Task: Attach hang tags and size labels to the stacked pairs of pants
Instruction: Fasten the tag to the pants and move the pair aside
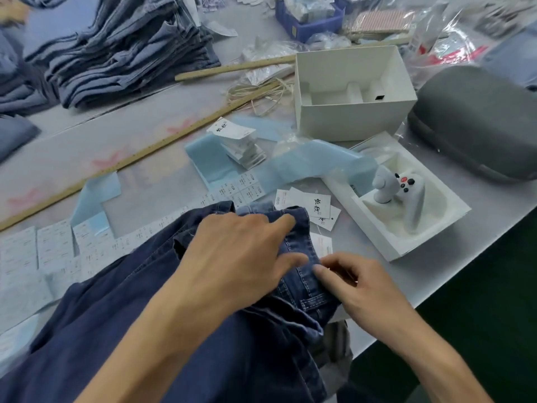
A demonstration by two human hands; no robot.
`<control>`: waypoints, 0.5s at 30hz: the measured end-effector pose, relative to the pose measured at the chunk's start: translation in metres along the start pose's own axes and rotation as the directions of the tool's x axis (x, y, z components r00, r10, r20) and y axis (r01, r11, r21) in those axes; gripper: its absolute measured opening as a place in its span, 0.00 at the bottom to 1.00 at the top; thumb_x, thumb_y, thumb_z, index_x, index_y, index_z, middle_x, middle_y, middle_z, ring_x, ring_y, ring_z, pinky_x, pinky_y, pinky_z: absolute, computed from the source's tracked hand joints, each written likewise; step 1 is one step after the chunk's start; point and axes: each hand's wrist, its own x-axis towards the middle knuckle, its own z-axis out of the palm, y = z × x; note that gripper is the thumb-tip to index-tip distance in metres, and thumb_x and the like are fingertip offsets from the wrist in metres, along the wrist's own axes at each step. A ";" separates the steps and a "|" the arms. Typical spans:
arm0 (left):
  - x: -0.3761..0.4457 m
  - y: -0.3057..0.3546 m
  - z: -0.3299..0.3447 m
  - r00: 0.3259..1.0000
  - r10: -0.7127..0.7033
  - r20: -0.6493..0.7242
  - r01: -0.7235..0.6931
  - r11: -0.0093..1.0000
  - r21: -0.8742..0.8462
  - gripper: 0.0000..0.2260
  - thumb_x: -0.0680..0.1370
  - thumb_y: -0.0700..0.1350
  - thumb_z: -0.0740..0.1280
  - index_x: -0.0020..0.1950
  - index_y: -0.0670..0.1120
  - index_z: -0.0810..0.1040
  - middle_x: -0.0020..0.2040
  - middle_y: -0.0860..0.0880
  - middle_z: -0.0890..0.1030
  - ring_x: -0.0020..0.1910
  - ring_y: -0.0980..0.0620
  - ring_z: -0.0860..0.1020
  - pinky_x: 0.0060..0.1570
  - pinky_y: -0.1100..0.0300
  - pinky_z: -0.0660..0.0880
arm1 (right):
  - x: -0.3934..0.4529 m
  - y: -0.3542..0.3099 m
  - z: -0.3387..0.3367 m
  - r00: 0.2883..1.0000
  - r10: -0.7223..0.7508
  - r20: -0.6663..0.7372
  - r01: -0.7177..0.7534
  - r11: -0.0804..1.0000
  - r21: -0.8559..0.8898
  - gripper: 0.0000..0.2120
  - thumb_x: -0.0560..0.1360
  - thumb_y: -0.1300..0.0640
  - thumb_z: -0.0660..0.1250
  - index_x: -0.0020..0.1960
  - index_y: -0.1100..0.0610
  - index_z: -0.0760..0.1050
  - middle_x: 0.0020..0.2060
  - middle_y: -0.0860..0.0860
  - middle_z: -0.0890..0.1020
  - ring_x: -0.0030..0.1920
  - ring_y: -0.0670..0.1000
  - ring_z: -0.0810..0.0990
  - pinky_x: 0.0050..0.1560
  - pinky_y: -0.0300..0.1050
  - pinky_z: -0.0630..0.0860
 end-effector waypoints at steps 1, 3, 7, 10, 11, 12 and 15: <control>0.002 0.002 0.000 1.000 0.004 0.012 -0.004 1.000 -0.021 0.29 0.74 0.75 0.42 0.66 0.64 0.66 0.43 0.56 0.77 0.36 0.50 0.75 0.31 0.57 0.61 | -0.003 -0.004 -0.001 1.000 -0.025 0.005 0.025 0.999 0.025 0.07 0.78 0.48 0.69 0.46 0.50 0.83 0.39 0.52 0.84 0.43 0.54 0.82 0.48 0.54 0.78; 0.004 0.008 -0.004 0.997 0.047 0.068 -0.040 0.995 -0.094 0.32 0.72 0.78 0.36 0.75 0.72 0.52 0.42 0.56 0.70 0.35 0.52 0.71 0.30 0.57 0.60 | -0.014 -0.014 -0.003 0.984 -0.175 -0.039 0.177 0.982 0.057 0.07 0.80 0.47 0.67 0.48 0.45 0.83 0.38 0.46 0.82 0.41 0.48 0.80 0.44 0.43 0.77; -0.001 0.003 0.000 0.995 -0.009 0.096 0.033 0.969 -0.244 0.36 0.69 0.81 0.35 0.52 0.62 0.74 0.39 0.55 0.73 0.38 0.57 0.75 0.34 0.54 0.69 | -0.037 -0.030 -0.002 0.916 -0.402 -0.011 0.402 0.916 -0.007 0.08 0.78 0.50 0.63 0.50 0.43 0.81 0.36 0.45 0.76 0.38 0.47 0.75 0.40 0.31 0.67; -0.018 -0.017 0.003 0.983 -0.178 0.041 0.169 0.795 -0.582 0.28 0.74 0.77 0.53 0.38 0.53 0.72 0.30 0.55 0.72 0.29 0.57 0.71 0.31 0.57 0.67 | -0.040 -0.031 -0.007 0.936 -0.340 -0.094 0.349 0.931 0.106 0.10 0.82 0.51 0.65 0.55 0.46 0.85 0.38 0.48 0.80 0.37 0.49 0.78 0.38 0.35 0.71; -0.025 -0.024 0.006 0.971 -0.230 0.058 0.209 0.713 -0.669 0.24 0.73 0.73 0.61 0.39 0.53 0.75 0.28 0.56 0.72 0.27 0.59 0.69 0.30 0.60 0.66 | -0.038 -0.032 -0.009 0.941 -0.308 -0.141 0.322 0.943 0.090 0.10 0.81 0.49 0.64 0.54 0.45 0.85 0.36 0.47 0.80 0.36 0.47 0.77 0.36 0.35 0.70; -0.031 -0.029 0.009 0.962 -0.259 0.084 0.238 0.648 -0.724 0.18 0.73 0.68 0.67 0.42 0.54 0.78 0.28 0.56 0.71 0.27 0.60 0.68 0.29 0.63 0.65 | -0.035 -0.031 -0.011 0.942 -0.287 -0.175 0.298 0.954 0.041 0.11 0.78 0.45 0.64 0.54 0.44 0.84 0.34 0.45 0.78 0.33 0.45 0.74 0.36 0.33 0.68; -0.040 -0.033 0.011 0.953 -0.265 0.143 0.259 0.479 -0.839 0.08 0.75 0.50 0.75 0.54 0.56 0.83 0.36 0.58 0.82 0.36 0.58 0.79 0.38 0.64 0.75 | -0.027 -0.031 -0.009 0.942 -0.274 -0.195 0.256 0.960 -0.114 0.11 0.77 0.39 0.67 0.52 0.43 0.83 0.31 0.40 0.71 0.32 0.44 0.70 0.36 0.32 0.66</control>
